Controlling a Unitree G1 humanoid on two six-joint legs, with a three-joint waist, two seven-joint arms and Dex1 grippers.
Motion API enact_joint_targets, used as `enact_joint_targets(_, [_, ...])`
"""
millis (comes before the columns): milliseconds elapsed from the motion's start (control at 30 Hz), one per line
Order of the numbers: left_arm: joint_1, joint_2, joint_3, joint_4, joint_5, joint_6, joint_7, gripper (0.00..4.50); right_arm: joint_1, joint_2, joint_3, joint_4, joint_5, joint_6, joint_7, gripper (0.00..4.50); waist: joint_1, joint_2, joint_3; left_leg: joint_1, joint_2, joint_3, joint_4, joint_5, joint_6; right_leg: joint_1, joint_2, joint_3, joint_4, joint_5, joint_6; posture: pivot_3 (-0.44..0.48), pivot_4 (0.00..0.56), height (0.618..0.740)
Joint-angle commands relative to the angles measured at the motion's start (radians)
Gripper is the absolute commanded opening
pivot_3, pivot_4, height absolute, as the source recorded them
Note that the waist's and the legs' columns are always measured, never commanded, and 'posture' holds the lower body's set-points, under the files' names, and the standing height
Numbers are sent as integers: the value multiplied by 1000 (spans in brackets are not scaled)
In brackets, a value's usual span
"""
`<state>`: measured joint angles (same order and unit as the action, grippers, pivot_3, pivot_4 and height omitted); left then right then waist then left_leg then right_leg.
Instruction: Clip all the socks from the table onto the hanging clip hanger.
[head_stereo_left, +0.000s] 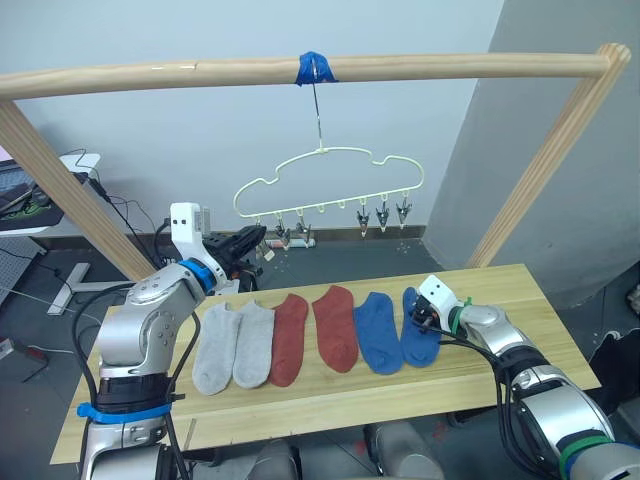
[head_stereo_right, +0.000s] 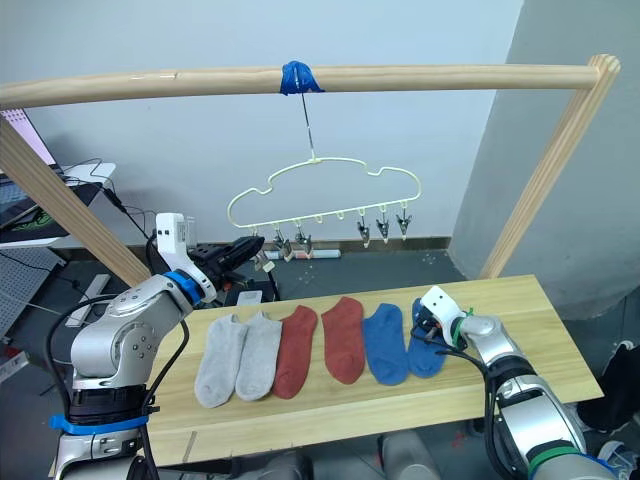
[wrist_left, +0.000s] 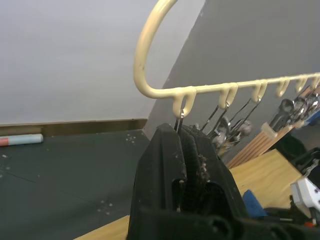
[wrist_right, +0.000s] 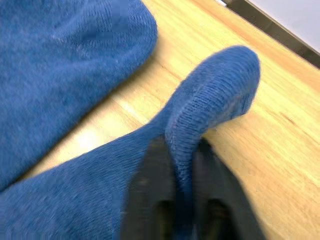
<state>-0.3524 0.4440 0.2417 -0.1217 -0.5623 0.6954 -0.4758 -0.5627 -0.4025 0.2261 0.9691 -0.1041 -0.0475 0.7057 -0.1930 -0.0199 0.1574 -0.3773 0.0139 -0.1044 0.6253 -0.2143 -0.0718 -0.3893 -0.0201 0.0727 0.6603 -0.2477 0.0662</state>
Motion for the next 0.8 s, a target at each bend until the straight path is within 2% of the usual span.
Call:
enact_joint_targets(33, [-4, -11, 53, -42, -112, 119, 19, 0, 53, -55, -32, -199, 36, 4, 76, 60, 1, 0, 3, 0, 0, 0, 0, 0, 0, 0, 0, 0, 0, 1, 1, -100, 152, 740])
enact_joint_targets(200, [-40, -55, 177, -35, -406, 401, 106, 0, 182, -134, -46, -801, 177, 263, 226, 60, 0, 1, 12, -1, 0, -1, 0, 0, 0, -1, 0, 0, 0, 0, 2, -103, 157, 740])
enact_joint_targets(267, [-64, -73, 230, -9, -509, 474, 165, 0, 198, -130, -39, -963, 226, 384, 236, 60, 0, -2, 15, -1, 1, -2, 0, 0, 0, -1, 1, -1, 1, 0, 2, -108, 157, 740])
enact_joint_targets(367, [-89, -88, 274, 26, -610, 539, 242, 0, 190, -109, 11, -1089, 250, 500, 238, 60, 9, -6, 18, 0, 1, -4, 0, 0, 0, -1, 1, -3, 1, -1, -1, -115, 155, 740])
enact_joint_targets(433, [-109, -100, 301, 57, -675, 564, 310, 0, 144, -41, 96, -1135, 248, 558, 234, 60, 12, -8, 19, -1, 1, -4, 0, 0, 0, -1, 1, -3, 0, -3, -3, -118, 151, 740])
enact_joint_targets(533, [-127, -107, 318, 69, -742, 562, 372, 0, 94, 16, 146, -1119, 234, 583, 228, 60, 19, -9, 20, -2, 1, -4, 0, 0, 0, -2, 1, -3, 0, -2, -3, -118, 150, 740])
enact_joint_targets(800, [-105, -92, 282, 41, -767, 525, 406, 0, -10, 103, 206, -1032, 210, 559, 220, 60, 54, -9, 21, -7, 0, -3, -2, -2, -3, -6, 0, -3, -3, 0, 1, -106, 139, 740])
